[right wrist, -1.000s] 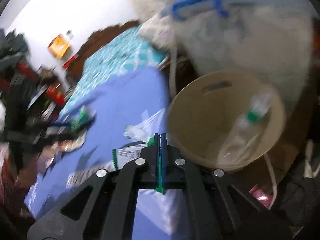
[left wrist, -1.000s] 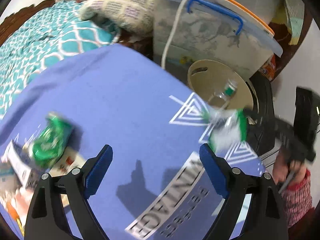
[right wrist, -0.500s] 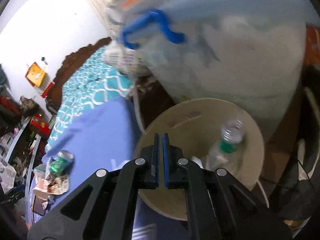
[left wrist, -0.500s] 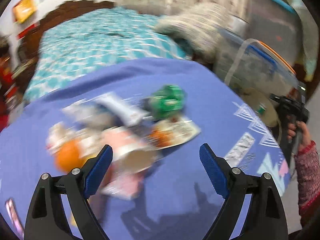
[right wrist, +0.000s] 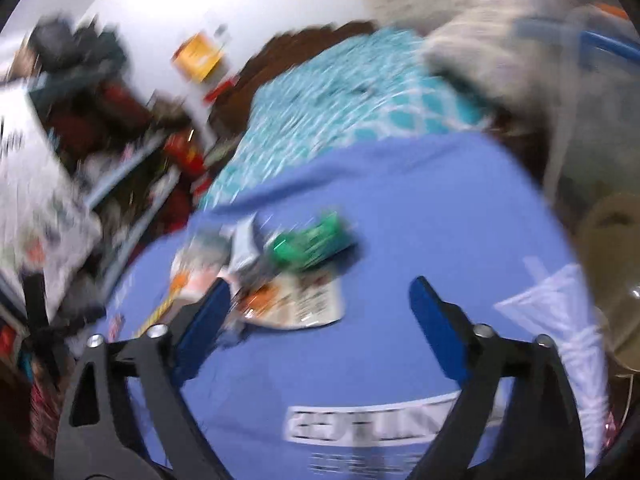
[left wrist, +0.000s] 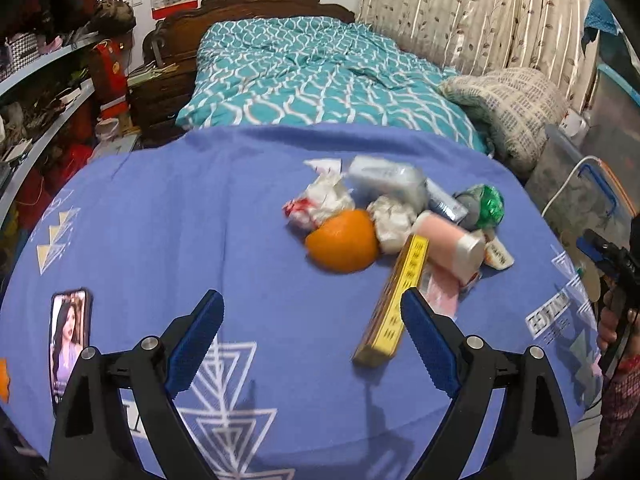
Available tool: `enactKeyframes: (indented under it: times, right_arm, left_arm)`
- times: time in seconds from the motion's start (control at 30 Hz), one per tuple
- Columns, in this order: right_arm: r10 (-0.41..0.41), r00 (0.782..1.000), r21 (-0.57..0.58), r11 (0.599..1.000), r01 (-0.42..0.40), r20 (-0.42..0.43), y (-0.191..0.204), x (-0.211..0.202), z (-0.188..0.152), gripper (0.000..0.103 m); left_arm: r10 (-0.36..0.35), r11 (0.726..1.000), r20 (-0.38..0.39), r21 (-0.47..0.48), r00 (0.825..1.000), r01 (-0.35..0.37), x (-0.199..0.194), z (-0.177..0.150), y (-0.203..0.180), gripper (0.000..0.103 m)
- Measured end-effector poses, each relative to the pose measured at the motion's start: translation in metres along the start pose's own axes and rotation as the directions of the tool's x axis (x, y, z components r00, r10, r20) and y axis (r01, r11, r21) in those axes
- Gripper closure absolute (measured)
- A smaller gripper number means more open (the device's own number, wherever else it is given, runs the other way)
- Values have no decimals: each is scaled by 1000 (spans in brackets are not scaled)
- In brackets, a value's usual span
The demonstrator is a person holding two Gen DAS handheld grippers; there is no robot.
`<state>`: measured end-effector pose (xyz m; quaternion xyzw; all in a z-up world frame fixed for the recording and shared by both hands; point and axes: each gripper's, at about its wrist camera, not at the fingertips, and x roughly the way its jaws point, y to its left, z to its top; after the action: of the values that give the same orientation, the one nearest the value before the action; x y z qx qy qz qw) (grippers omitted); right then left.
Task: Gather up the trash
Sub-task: 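Grasp the long yellow box with the left tool while the right tool grasps the pink cup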
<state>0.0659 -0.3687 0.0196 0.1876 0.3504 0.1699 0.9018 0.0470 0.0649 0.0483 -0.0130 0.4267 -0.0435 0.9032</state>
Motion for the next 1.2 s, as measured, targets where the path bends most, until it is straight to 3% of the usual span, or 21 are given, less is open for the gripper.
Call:
enactKeyframes:
  times: [0.1,0.27,0.4,0.43,0.5,0.53,0.57,0.63,0.73,0.87,1.03,1.1,1.2]
  right_arm:
    - [-26,999,-195,981,17,-45,61,36,-15,21]
    - [-39,996,-394,919,3,-84,136,90,-30,21]
    - [-107,989,-477,878,45,-103,160,126,-36,21]
    - [-113,987,-477,878,44,-116,161,132,-38,24]
    - [-99,980,-462,887,9,-170,161,146,-41,59]
    - [-94,979,-452,892,1,-183,160,147,-41,66]
    - [-85,983,-436,900,7,-161,159,144,-39,77]
    - [-32,991,-398,917,-22,-128,157,131,-32,79]
    - [93,996,-356,931,-86,3,158,79,-20,79]
    - [141,984,-296,950,-102,111,141,22,-18,79]
    - [73,990,-169,984,-52,118,94,-9,-41,79]
    - [15,995,-110,994,-4,95,70,-15,-57,79]
    - [-47,996,-40,998,50,74,41,-22,-75,79]
  left_arm:
    - [2,999,-22,32,1000,-1,12,-9,-11,17]
    - [9,991,-33,130,999,-4,39,-18,-42,17]
    - [29,986,-59,166,998,-19,67,-17,-55,22]
    - [30,986,-76,165,997,-17,73,-17,-55,27]
    - [9,987,-117,162,993,11,84,-18,-56,59]
    - [-17,987,-124,156,992,36,84,-19,-56,63]
    - [-25,987,-120,153,992,43,81,-19,-55,75]
    - [-41,989,-97,137,994,54,69,-22,-49,82]
    - [-74,993,-24,94,997,76,39,-20,-35,82]
    - [-169,984,39,61,985,166,6,-15,-26,82]
    - [-329,936,23,142,944,323,-8,-17,-63,82]
    - [-384,906,-26,181,923,382,2,-19,-92,82]
    - [-410,875,-112,233,905,425,23,-23,-134,82]
